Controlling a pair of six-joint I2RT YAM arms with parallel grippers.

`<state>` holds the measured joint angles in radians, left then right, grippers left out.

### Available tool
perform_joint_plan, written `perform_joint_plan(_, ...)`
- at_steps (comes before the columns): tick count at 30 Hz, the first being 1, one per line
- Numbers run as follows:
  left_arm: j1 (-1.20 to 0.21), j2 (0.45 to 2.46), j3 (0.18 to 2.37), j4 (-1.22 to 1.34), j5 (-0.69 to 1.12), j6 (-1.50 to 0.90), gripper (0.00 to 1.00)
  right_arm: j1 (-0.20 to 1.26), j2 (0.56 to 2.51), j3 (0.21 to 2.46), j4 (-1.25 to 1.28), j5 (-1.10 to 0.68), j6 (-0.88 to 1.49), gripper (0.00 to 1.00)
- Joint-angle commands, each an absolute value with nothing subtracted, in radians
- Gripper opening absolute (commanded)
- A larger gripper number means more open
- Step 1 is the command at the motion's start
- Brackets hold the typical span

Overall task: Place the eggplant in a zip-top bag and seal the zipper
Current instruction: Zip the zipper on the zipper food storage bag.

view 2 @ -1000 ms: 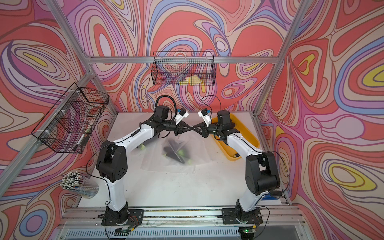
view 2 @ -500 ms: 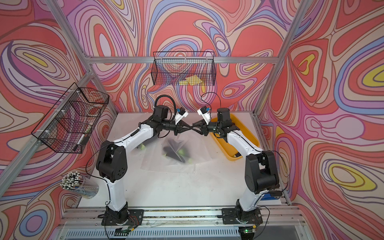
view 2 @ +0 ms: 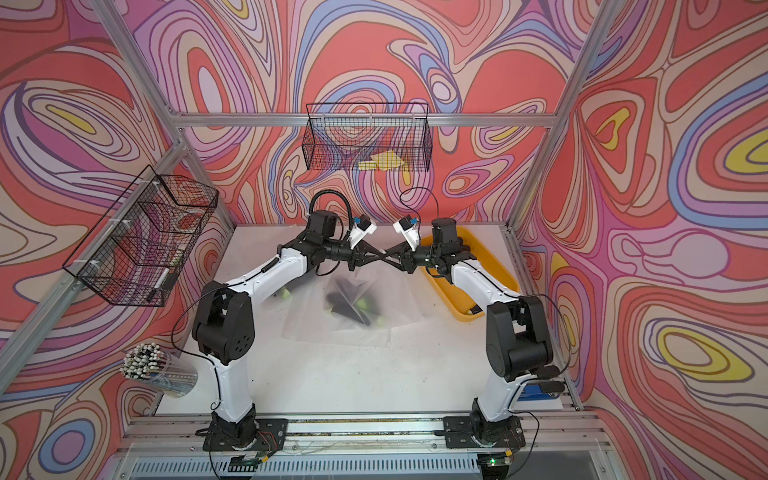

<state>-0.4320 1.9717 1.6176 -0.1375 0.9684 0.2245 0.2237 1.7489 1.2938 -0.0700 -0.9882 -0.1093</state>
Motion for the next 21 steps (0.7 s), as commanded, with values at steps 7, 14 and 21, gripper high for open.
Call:
perform_joint_plan(7, -0.428, 1.97, 1.64, -0.134, 0.994, 0.238, 0.0, 0.225, 1.756, 1.32, -0.057, -1.007, -0.101, 0.15)
perform_joint_plan(14, -0.428, 1.977, 1.653, -0.143, 0.988, 0.234, 0.0, 0.225, 1.74, 1.297, -0.046, -1.011, -0.096, 0.06)
perform_joint_plan(21, -0.419, 1.978, 1.654, -0.13, 0.959, 0.214, 0.0, 0.225, 1.705, 1.243, -0.044, -1.007, -0.091, 0.04)
